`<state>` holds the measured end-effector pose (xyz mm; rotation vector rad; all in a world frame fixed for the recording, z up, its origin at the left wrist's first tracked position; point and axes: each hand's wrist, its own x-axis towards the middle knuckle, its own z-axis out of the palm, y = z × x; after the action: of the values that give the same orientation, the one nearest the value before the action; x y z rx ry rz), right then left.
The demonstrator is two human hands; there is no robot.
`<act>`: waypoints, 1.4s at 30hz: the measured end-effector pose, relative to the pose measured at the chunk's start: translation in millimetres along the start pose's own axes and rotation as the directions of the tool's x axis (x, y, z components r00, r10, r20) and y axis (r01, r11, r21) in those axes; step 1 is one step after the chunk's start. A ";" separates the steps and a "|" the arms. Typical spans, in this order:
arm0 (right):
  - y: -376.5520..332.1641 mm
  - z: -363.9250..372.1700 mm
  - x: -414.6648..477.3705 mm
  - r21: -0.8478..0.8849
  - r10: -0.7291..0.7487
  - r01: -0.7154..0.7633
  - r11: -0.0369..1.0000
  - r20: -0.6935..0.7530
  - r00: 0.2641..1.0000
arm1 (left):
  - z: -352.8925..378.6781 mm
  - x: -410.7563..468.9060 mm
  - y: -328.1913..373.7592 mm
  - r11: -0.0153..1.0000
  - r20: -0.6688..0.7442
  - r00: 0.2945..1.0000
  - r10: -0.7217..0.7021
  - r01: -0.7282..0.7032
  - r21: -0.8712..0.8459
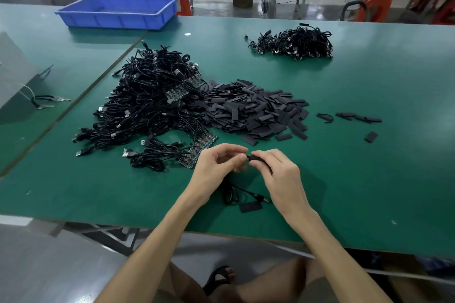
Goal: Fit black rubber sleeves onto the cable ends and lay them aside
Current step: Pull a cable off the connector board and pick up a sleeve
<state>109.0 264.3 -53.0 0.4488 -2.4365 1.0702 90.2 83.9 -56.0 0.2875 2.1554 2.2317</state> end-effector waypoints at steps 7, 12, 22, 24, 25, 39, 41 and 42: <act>1.8 -0.8 1.6 0.034 0.022 -0.023 0.999 0.054 0.998 | -1.0 0.7 -3.5 0.999 -0.036 0.999 0.037 -0.037 0.005; 3.3 -2.2 2.5 0.077 0.032 -0.038 0.996 0.073 0.997 | -2.4 1.1 -4.8 0.999 -0.007 0.999 0.046 -0.046 0.013; 4.7 -1.1 2.9 0.120 0.072 -0.081 0.989 0.078 0.994 | -0.1 2.4 -5.1 0.993 -0.016 0.999 0.027 -0.025 0.112; 5.7 -2.0 3.9 0.139 0.093 -0.104 0.985 0.087 0.992 | 0.3 2.2 -4.6 0.991 -0.019 0.999 0.034 -0.032 0.130; 6.6 -2.0 3.8 0.145 0.098 -0.111 0.983 0.096 0.991 | 0.6 1.8 -4.4 0.990 -0.021 0.999 0.040 -0.037 0.136; 13.7 2.9 4.2 0.288 0.216 -0.253 0.924 0.153 0.964 | 5.2 4.0 -7.0 0.964 0.001 0.998 0.065 -0.063 0.257; 12.4 3.2 3.9 0.252 0.210 -0.243 0.937 0.151 0.966 | 4.2 4.6 -7.3 0.965 -0.051 0.997 0.052 -0.037 0.259; 11.3 3.6 2.5 0.192 0.170 -0.198 0.961 0.155 0.973 | 3.7 4.8 -7.1 0.968 -0.073 0.996 0.043 -0.023 0.251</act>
<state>100.8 268.7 -60.8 0.3763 -2.5371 1.4238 85.3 88.6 -62.3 0.2464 2.4938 2.0176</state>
